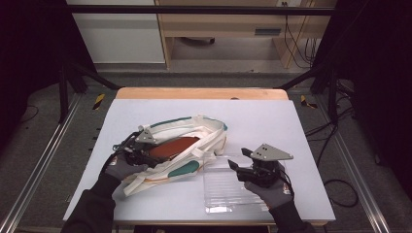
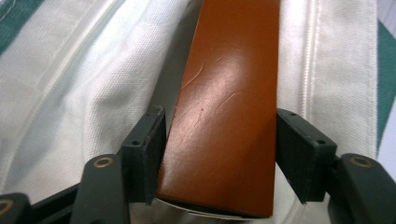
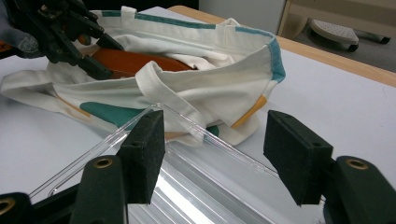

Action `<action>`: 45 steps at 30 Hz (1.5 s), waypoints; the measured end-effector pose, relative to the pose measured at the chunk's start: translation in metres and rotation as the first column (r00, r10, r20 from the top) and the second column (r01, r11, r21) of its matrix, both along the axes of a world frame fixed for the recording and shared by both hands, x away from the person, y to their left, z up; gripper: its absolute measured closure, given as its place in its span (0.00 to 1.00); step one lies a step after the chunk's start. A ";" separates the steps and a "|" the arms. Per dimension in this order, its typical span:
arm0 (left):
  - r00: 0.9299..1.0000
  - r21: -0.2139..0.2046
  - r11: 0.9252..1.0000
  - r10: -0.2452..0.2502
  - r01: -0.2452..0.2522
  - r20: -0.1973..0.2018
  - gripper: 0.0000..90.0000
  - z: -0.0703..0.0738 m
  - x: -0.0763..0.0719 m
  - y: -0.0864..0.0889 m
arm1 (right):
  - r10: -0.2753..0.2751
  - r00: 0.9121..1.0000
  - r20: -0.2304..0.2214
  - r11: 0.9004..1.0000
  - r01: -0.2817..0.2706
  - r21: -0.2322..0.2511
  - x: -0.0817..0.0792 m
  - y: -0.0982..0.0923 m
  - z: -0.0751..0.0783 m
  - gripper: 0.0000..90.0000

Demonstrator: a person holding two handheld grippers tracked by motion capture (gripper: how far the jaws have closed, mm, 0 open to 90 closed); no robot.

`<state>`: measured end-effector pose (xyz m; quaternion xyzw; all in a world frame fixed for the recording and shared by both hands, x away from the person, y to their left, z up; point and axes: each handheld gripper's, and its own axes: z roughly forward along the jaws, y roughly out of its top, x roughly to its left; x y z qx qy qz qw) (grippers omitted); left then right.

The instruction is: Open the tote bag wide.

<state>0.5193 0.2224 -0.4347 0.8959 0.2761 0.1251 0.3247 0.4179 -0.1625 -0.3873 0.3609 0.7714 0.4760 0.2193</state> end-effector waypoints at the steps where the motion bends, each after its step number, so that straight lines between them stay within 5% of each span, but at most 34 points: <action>1: 1.000 0.008 1.000 0.010 -0.010 0.003 0.39 -0.001 0.001 -0.002 | 0.000 1.000 -0.001 1.000 0.000 0.000 0.000 0.000 0.000 0.43; 9: 1.000 0.013 1.000 0.004 -0.004 -0.010 0.33 0.007 0.006 -0.012 | 0.000 1.000 -0.004 1.000 0.001 0.002 0.001 0.000 0.000 0.43; 30: 0.998 0.010 1.000 -0.012 0.013 -0.063 0.39 -0.010 0.019 -0.012 | -0.028 0.999 0.020 0.999 0.027 0.019 0.001 -0.006 0.002 0.36; 45: 0.998 0.032 0.999 -0.040 0.042 -0.047 0.46 0.011 0.007 -0.010 | -0.041 0.999 0.025 0.999 0.041 0.026 0.001 -0.013 0.004 0.36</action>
